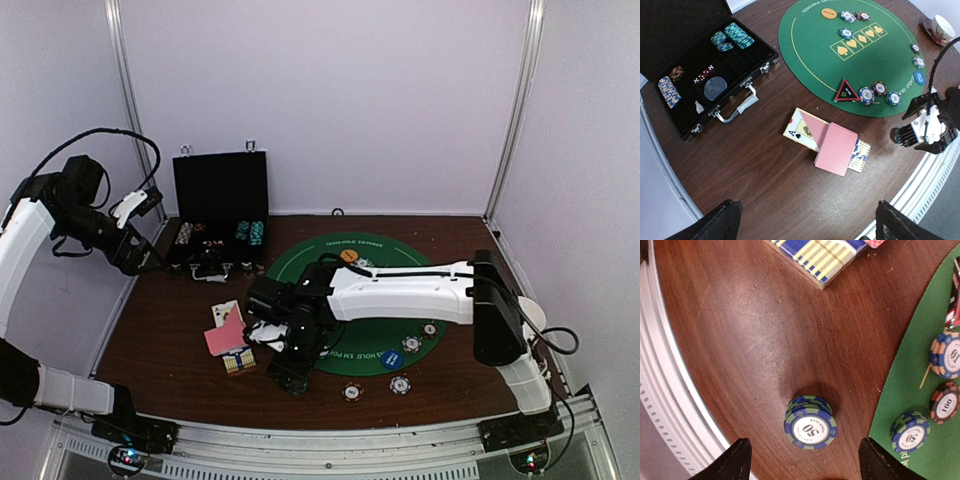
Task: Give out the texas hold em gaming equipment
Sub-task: Pick up the pile of poker chips from the pile of poker chips.
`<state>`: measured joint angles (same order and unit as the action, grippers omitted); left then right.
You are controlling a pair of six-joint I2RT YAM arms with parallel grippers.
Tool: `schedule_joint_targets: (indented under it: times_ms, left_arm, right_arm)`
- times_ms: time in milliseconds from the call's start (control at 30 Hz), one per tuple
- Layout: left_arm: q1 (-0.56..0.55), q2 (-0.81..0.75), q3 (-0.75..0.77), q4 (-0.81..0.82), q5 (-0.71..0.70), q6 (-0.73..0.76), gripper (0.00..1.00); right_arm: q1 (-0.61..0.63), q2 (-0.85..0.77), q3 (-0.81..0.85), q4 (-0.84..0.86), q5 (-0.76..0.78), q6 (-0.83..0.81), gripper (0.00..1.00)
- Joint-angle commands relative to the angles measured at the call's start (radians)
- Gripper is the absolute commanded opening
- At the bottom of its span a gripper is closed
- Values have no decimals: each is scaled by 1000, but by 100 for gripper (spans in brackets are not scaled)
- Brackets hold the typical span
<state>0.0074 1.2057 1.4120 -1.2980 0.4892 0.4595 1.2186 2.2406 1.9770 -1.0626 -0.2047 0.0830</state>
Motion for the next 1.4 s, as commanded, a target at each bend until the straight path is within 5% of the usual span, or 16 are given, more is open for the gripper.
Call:
schedule_joint_targets:
  times_ms: [0, 367, 633, 1000, 1367]
  left_arm:
    - [6, -19, 13, -5, 3, 14, 98]
    - [6, -15, 16, -9, 5, 13, 98]
    - [6, -14, 15, -10, 5, 15, 98]
    - [6, -14, 0, -10, -1, 25, 98]
    - [5, -20, -52, 39, -40, 31, 98]
  right_arm:
    - [3, 57, 31, -25, -21, -27, 77]
    - [2, 106, 33, -29, -42, -43, 66]
    - [2, 89, 26, -22, -38, -49, 44]
    - [1, 20, 39, -43, -1, -43, 26]
    - [-38, -129, -60, -74, 28, 6, 20]
